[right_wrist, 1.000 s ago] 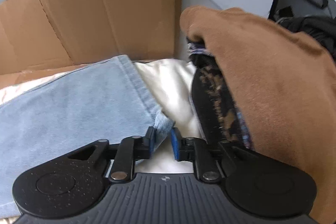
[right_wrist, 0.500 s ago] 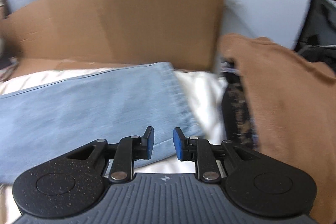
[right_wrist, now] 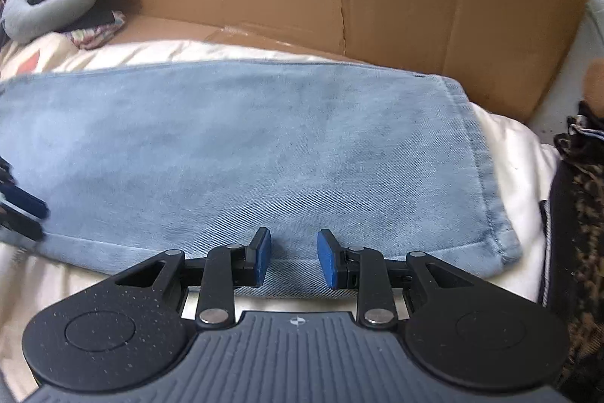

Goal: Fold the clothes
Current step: 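Raise both open tools above the flattened jeans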

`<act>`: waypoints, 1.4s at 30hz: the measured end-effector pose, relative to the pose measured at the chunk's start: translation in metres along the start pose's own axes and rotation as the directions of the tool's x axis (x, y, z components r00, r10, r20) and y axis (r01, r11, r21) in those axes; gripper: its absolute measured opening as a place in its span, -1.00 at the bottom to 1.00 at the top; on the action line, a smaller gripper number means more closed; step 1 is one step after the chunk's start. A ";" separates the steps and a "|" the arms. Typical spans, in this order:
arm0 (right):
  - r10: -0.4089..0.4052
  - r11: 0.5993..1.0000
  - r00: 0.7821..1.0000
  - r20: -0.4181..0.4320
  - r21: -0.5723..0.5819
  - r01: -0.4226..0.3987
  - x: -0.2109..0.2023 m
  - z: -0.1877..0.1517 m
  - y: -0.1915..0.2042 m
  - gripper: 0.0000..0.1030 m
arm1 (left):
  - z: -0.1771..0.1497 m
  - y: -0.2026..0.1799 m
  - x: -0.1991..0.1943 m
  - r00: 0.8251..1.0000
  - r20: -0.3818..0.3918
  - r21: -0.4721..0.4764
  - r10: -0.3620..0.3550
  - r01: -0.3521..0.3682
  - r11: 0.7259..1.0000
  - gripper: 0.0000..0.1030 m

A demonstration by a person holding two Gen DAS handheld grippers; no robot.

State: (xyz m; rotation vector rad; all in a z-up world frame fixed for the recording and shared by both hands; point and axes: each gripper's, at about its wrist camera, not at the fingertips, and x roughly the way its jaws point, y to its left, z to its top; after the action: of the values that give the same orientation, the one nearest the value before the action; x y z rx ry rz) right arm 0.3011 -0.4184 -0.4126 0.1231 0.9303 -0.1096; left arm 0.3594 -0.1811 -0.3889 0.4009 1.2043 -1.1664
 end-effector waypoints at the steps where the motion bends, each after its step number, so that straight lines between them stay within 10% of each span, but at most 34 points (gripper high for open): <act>1: 0.003 1.000 1.000 0.002 0.003 -0.003 0.003 0.000 0.000 -0.33 | 0.000 0.003 -0.002 1.000 0.006 -0.029 0.000 0.000 1.000 -0.44; 11: 0.102 0.995 0.995 0.017 0.011 -0.102 0.021 0.006 -0.010 0.06 | -0.004 0.033 -0.017 0.986 0.074 -0.211 0.148 -0.130 0.969 -0.41; 25: 0.036 0.998 0.998 -0.046 -0.056 -0.039 -0.008 0.007 -0.016 0.29 | -0.021 0.047 -0.048 0.966 0.075 -0.366 0.247 -0.203 0.908 -0.30; 29: 0.026 1.000 0.999 -0.022 0.013 -0.026 -0.048 0.017 -0.025 0.29 | -0.034 0.029 -0.111 0.922 0.081 -0.354 0.377 -0.328 0.876 -0.31; 33: 0.026 0.996 1.000 -0.014 0.087 -0.024 -0.100 0.027 -0.030 0.29 | -0.055 0.024 -0.191 0.889 0.028 -0.500 0.457 -0.383 0.776 -0.30; 42: 0.060 0.996 0.995 0.080 0.058 -0.065 -0.237 0.061 -0.037 0.30 | -0.069 -0.020 -0.353 0.808 0.002 -0.523 0.589 -0.501 0.690 -0.09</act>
State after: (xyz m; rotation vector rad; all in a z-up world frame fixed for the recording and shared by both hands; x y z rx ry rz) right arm 0.2032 -0.4548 -0.1880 0.2029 0.8448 -0.0839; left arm 0.3394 0.0339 -0.1010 0.2279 1.0785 -0.3268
